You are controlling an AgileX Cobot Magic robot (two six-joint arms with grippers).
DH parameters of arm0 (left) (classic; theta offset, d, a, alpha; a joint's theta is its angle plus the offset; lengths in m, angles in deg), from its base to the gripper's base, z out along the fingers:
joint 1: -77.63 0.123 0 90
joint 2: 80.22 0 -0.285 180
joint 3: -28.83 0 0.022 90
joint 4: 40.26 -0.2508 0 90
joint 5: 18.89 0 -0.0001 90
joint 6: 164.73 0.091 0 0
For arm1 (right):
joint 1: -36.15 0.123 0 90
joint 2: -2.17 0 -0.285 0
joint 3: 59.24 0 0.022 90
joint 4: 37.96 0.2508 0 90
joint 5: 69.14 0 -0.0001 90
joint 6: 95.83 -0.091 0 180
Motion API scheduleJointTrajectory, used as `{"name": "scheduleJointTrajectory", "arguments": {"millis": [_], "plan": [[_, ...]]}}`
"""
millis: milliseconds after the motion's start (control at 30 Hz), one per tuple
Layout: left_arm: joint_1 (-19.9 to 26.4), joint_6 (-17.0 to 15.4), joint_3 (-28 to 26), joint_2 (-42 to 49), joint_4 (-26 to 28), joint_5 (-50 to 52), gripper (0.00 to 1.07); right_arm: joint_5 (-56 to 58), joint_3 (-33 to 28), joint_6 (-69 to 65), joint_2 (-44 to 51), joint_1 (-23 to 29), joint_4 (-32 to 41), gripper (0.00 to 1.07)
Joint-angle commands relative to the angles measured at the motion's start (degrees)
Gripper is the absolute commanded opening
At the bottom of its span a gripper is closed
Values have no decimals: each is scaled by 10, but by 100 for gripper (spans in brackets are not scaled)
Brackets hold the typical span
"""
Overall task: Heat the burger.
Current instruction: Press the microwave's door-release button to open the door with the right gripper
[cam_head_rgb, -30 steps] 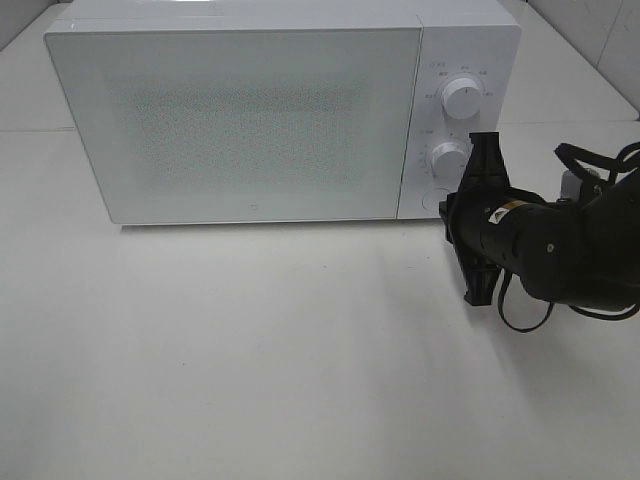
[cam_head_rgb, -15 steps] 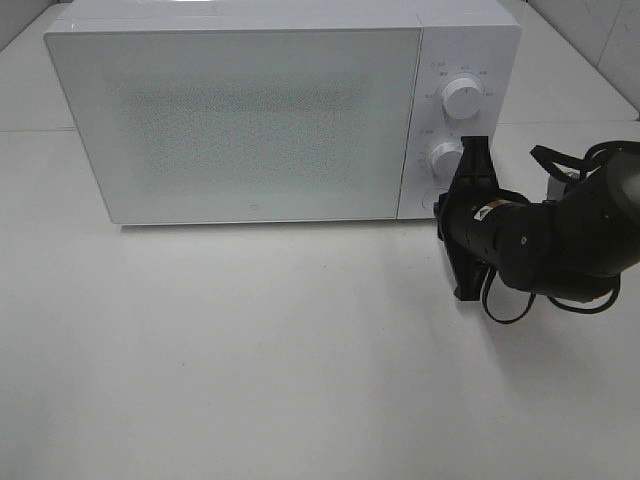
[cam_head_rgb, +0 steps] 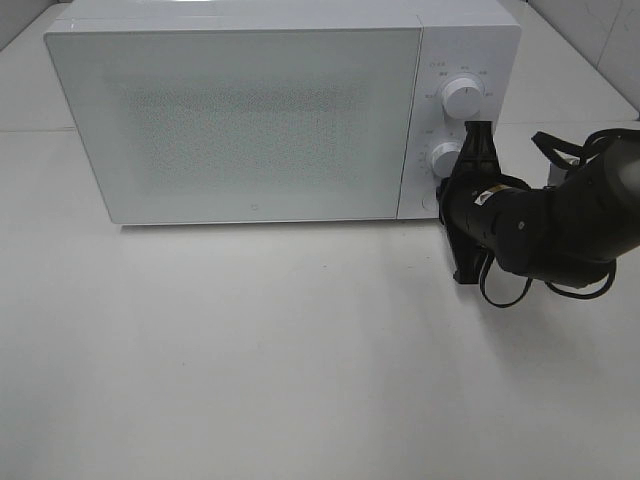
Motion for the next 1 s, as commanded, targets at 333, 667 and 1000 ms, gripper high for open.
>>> {"name": "scheduleJointTrajectory", "arguments": {"millis": [333,667,1000], "plan": [[2,0,2,11,1,6,89,-30,9,-3,-18,-2,-22,0],[2,0,2,11,1,6,89,-29,9,-3,-18,-2,-25,0],[2,0,2,11,1,6,89,-80,9,-5,-29,-2,-20,0]]}}
